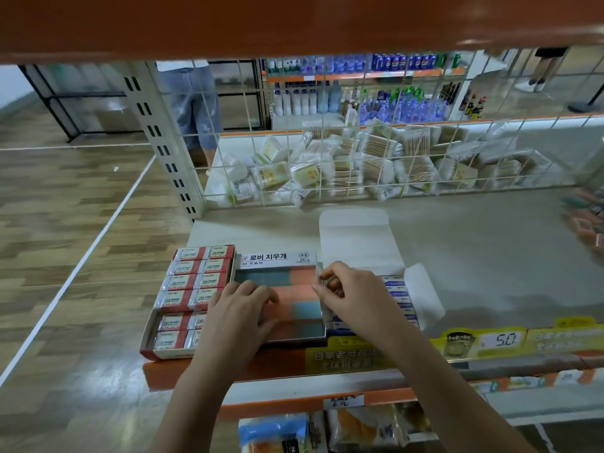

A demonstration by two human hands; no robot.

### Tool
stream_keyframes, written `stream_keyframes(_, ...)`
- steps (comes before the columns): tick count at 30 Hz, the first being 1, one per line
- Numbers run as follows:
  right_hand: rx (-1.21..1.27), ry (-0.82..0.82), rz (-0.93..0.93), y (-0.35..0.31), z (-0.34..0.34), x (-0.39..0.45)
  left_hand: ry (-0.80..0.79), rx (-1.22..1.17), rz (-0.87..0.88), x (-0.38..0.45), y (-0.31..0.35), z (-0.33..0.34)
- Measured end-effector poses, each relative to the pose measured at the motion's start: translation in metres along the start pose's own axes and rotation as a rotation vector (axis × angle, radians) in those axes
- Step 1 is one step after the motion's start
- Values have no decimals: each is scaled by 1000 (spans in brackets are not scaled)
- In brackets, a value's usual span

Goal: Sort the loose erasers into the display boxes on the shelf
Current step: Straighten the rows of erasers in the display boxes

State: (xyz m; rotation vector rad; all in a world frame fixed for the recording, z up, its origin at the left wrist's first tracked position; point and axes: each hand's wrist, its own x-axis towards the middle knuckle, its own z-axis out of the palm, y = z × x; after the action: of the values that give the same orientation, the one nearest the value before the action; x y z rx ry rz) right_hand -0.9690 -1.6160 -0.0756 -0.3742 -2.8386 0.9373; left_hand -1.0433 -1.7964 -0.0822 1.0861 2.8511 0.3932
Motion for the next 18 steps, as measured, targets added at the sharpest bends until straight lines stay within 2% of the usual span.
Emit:
stream_keyframes(6, 23, -71, -27, 5, -23, 2, -151, 65, 27, 20, 4, -17)
stream_keyframes(9, -8, -54, -46, 16, -47, -3, -248, 102, 6, 33, 14, -20)
stream_keyframes(11, -40, -11, -51, 30, -64, -11, -248, 106, -27, 39, 26, -21)
stream_keyframes(15, -137, 89, -57, 74, -106, -36, -56, 122, -89, 57, 77, -23)
stream_keyframes(18, -244, 165, -26, 122, -147, -60, 180, 40, -3, 78, 150, -16)
